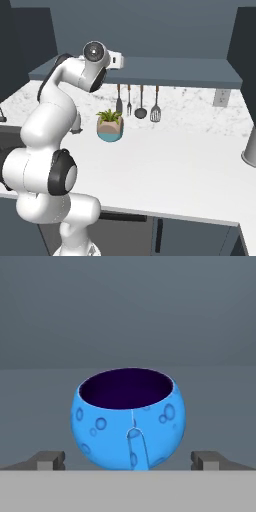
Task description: Gather all objects into one cabinet and sort the glasses and bowls to opposite sides.
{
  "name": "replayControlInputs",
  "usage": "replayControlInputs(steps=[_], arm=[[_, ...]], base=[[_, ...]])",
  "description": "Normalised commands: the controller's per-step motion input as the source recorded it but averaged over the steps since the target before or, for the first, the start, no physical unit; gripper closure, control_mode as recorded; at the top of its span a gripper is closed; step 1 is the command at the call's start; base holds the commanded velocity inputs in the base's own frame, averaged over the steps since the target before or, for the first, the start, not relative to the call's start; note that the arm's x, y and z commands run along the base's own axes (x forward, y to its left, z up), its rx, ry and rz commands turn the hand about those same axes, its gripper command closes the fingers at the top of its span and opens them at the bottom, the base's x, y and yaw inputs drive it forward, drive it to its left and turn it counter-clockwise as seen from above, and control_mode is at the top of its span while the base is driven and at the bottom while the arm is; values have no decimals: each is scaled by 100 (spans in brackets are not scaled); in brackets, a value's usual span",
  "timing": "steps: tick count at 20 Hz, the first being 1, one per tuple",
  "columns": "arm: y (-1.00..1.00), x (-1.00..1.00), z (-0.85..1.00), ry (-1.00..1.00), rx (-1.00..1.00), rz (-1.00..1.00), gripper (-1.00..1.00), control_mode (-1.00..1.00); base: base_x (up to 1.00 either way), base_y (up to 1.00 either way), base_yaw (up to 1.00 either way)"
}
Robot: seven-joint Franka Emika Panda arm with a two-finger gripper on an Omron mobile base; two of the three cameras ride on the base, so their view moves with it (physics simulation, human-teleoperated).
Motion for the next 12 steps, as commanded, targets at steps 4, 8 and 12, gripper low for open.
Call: replayControlInputs(steps=[4, 8, 12], arm=[[0, 0, 0, 0, 0, 0, 100, -100], [0, 0, 0, 0, 0, 0, 100, -100], [0, 0, 0, 0, 0, 0, 100, -100]], base=[[0, 0, 0], [0, 0, 0], [0, 0, 0]])
